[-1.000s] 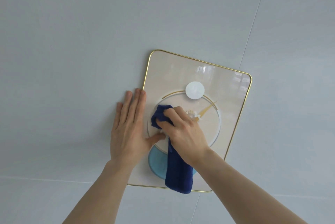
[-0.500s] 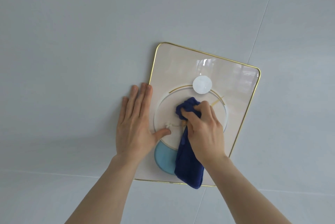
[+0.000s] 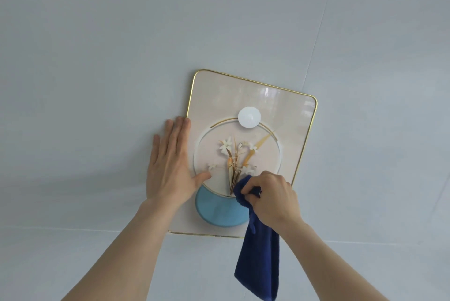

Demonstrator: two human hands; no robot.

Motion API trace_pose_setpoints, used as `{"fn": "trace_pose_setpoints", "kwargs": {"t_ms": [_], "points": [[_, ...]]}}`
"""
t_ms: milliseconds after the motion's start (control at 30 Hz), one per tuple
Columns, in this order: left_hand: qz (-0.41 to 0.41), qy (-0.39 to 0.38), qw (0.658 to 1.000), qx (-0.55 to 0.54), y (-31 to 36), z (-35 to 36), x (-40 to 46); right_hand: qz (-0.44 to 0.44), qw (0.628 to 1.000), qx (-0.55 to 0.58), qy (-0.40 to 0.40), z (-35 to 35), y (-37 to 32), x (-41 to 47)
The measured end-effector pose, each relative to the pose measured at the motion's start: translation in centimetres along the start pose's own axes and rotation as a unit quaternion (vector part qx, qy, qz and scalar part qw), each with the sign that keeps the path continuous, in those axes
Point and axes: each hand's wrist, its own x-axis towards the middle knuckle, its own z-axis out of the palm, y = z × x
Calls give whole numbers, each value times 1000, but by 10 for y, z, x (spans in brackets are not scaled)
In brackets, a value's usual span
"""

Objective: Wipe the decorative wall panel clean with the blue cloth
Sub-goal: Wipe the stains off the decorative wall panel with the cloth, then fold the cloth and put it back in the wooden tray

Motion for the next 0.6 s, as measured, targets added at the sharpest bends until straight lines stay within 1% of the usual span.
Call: {"fn": "trace_pose_setpoints", "kwargs": {"t_ms": [67,133,200,267,300,367,467,533,600], "points": [[-8,8,1000,-16,1,-8,-4,55,995,79,-35,-1,9,-10],[-13,37,999,-26,7,-17,-13,98,980,164,-58,1,17,-22],[0,56,997,-53,16,-23,-27,124,964,227,-68,2,23,-34],[24,34,995,-85,26,-24,-43,143,949,269,-80,4,28,-45],[35,5,994,-105,31,-23,-52,150,944,282,-83,5,30,-50],[53,-88,984,-143,42,-21,-71,159,935,306,-86,9,33,-57],[68,-239,953,-174,57,-13,-99,159,917,351,-104,12,37,-71],[58,-302,934,-182,62,-6,-113,155,908,369,-121,13,39,-79],[33,-328,923,-197,63,-1,-126,152,899,387,-136,14,44,-88]]}}
